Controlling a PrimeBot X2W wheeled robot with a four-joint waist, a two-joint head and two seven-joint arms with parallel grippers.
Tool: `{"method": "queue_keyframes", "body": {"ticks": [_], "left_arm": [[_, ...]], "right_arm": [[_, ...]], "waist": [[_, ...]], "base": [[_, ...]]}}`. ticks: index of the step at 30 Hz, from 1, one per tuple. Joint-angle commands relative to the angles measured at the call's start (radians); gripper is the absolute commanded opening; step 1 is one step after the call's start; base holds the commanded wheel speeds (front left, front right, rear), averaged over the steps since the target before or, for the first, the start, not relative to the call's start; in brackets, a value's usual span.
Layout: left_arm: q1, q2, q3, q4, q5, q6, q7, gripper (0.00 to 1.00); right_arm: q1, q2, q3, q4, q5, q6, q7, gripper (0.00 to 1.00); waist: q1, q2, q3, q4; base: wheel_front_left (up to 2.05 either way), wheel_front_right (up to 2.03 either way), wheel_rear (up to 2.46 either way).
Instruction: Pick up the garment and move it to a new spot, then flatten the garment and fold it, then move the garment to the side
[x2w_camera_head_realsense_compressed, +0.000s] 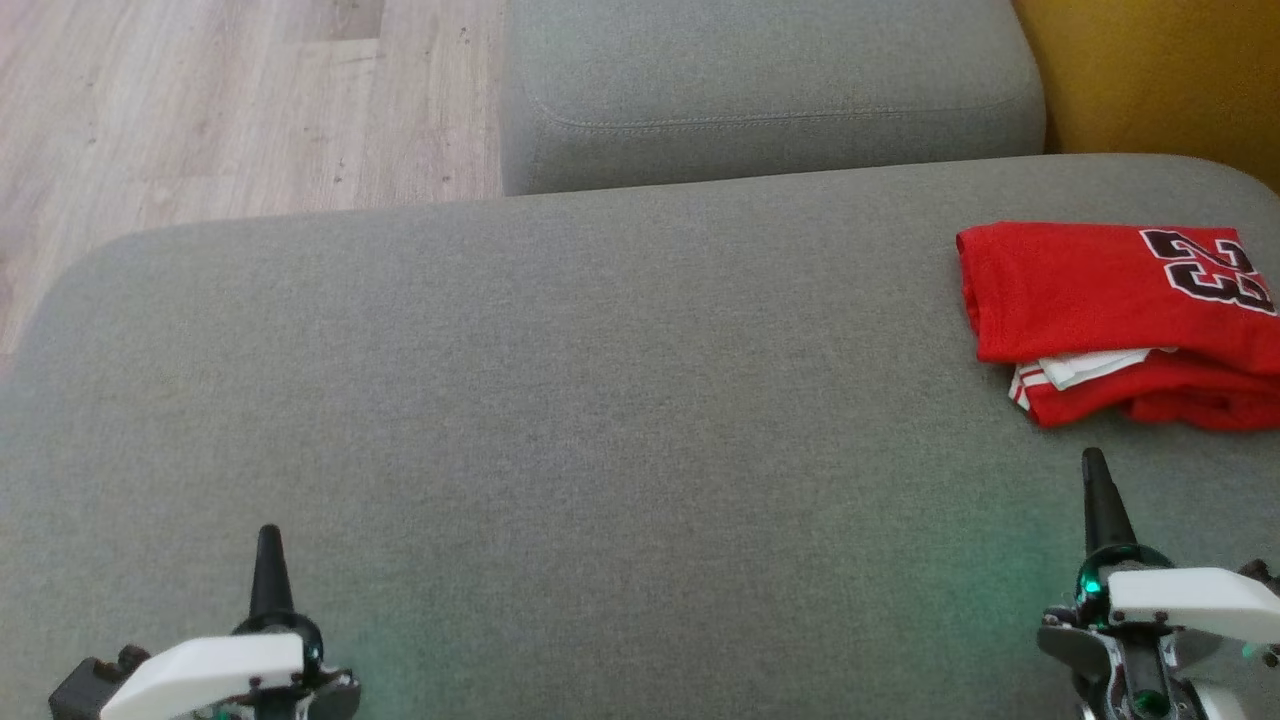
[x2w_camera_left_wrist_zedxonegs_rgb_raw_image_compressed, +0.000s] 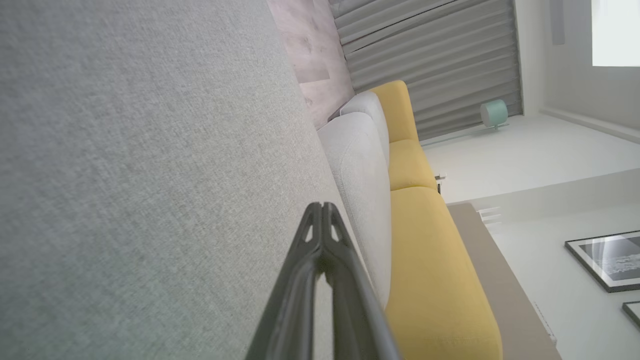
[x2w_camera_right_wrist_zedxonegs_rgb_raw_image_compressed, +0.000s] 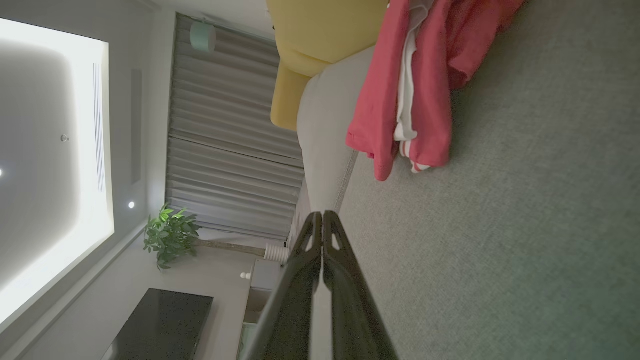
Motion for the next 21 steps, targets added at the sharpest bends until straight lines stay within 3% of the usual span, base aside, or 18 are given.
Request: {"method": "queue_keyframes", "body": {"ticks": [1,21], "left_arm": [[-0.061,0.013,0.038,-0.025,-0.02,-0.012,0.007,0.0],[-0.127,0.01,0.092,0.013,-0.262,-0.051,0.071,0.0]], "right_arm": [[-0.059,-0.017,0.009,-0.029,0.022,-0.001,0.008,0.0],[-0.103,-0.015,-0.041,-0.019,0.266,-0.001,0.07,0.0]], "waist": [[0.0,-0.0001,0.0,0.0],[0.0,-0.0001,0.01,-0.001]], "base": [[0.0,0.0,0.0],[0.0,0.0,0.0]]}}
